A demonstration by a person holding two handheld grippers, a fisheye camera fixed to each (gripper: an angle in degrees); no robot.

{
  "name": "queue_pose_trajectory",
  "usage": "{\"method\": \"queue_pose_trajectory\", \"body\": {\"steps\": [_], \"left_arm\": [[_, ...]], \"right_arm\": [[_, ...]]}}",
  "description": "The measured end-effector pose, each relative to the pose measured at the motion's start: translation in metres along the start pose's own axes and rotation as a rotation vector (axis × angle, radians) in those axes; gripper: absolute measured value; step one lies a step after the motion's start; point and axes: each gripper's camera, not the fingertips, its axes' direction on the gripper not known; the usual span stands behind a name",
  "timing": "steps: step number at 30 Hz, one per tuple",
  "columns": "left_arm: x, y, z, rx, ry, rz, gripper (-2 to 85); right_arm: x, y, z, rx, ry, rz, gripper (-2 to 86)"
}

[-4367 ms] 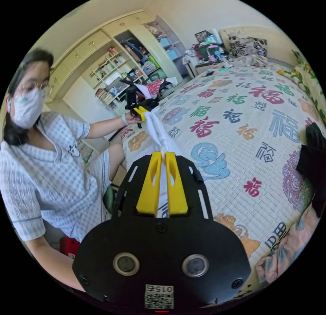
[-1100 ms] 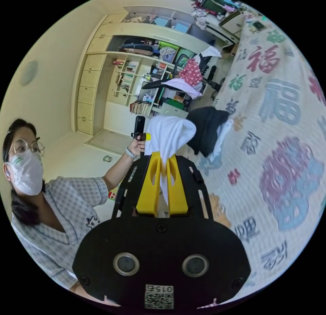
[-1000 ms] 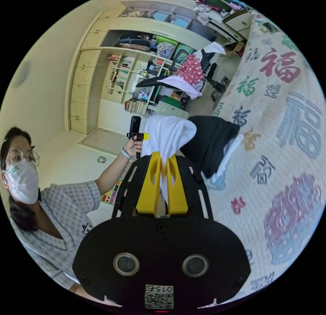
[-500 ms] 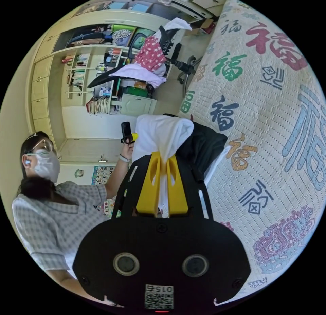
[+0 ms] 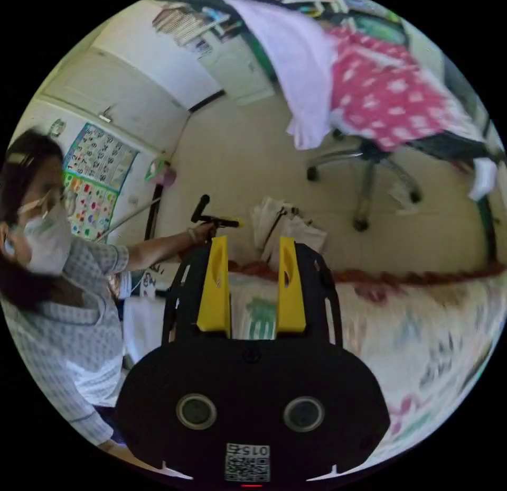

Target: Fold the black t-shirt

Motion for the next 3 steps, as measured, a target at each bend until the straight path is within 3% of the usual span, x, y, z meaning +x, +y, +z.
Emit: {"method": "queue_pose_trajectory", "body": {"steps": [3], "left_arm": [[-0.033,-0.021,0.012,0.009,-0.001,-0.047,23.4]], "right_arm": [[0.05,-0.087,0.164,-0.328,-0.079,-0.001,13.1]]}}
